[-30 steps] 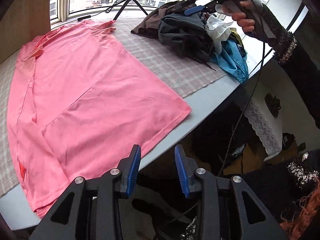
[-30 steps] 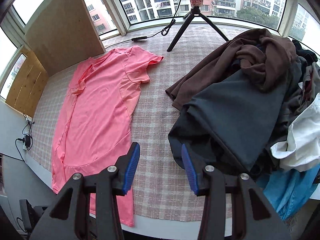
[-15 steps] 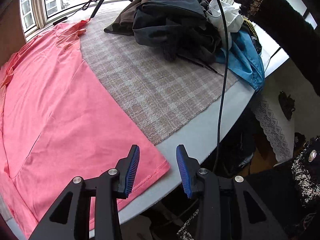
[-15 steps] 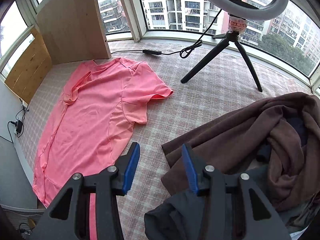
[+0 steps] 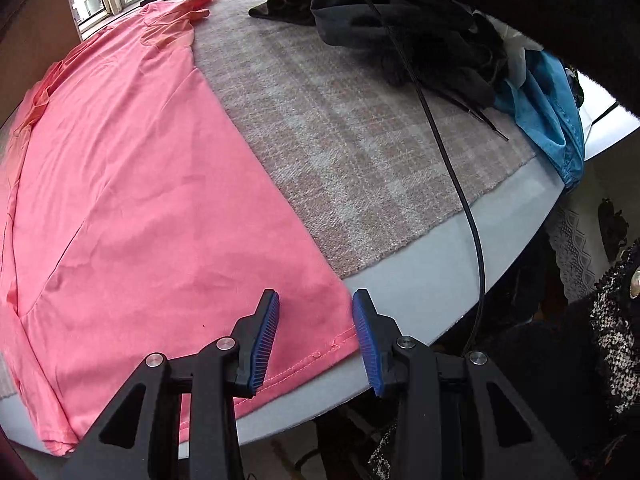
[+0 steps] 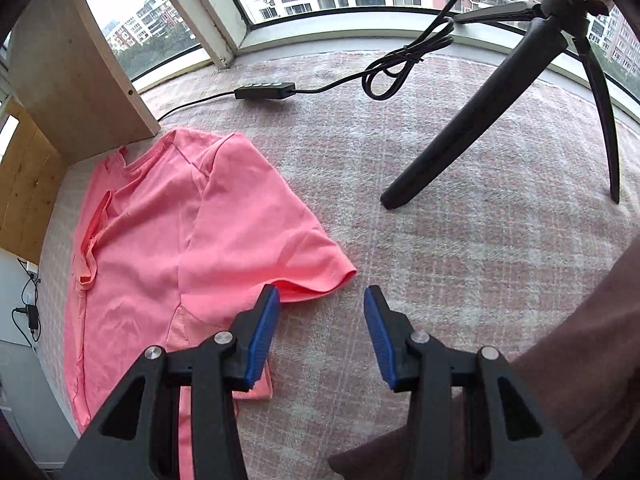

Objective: Fold clothes

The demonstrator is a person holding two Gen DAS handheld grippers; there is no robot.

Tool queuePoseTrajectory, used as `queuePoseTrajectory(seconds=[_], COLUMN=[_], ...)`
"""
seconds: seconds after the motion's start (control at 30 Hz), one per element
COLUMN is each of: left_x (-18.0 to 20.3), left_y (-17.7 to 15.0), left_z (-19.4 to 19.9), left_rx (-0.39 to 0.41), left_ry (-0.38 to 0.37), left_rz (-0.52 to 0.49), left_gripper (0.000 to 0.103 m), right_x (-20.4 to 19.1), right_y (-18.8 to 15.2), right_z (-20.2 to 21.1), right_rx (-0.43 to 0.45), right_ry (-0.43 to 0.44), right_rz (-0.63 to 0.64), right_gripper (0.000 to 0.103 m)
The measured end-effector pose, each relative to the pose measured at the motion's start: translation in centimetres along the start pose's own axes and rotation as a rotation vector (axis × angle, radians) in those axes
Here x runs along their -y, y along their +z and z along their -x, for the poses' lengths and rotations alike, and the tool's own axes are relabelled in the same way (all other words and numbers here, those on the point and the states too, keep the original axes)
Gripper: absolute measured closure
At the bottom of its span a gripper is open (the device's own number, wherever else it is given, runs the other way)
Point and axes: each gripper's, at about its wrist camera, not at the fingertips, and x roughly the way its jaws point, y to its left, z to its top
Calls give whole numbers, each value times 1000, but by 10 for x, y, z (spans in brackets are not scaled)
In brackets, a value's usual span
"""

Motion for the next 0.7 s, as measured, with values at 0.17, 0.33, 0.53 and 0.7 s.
queuePoseTrajectory(seconds=[0.17, 0.33, 0.53, 0.7], left_x=[2, -5, -20, -2], left_y=[-2, -5, -14, -12], left_z=[11, 18, 22, 18], left_rx=[34, 59, 55, 45], left_ry=[9, 31, 19, -19], left_rz=[11, 35, 88, 18], left_gripper=[67, 67, 67, 67], right_x=[16, 3, -13, -5], right_y=[16, 15, 11, 16], right_z=[-5, -14, -19, -14], right_rx=[13, 9, 0, 21], right_ry=[13, -9, -23, 10], right_rz=[-59, -3, 68, 19], right_gripper=[58, 58, 98, 99])
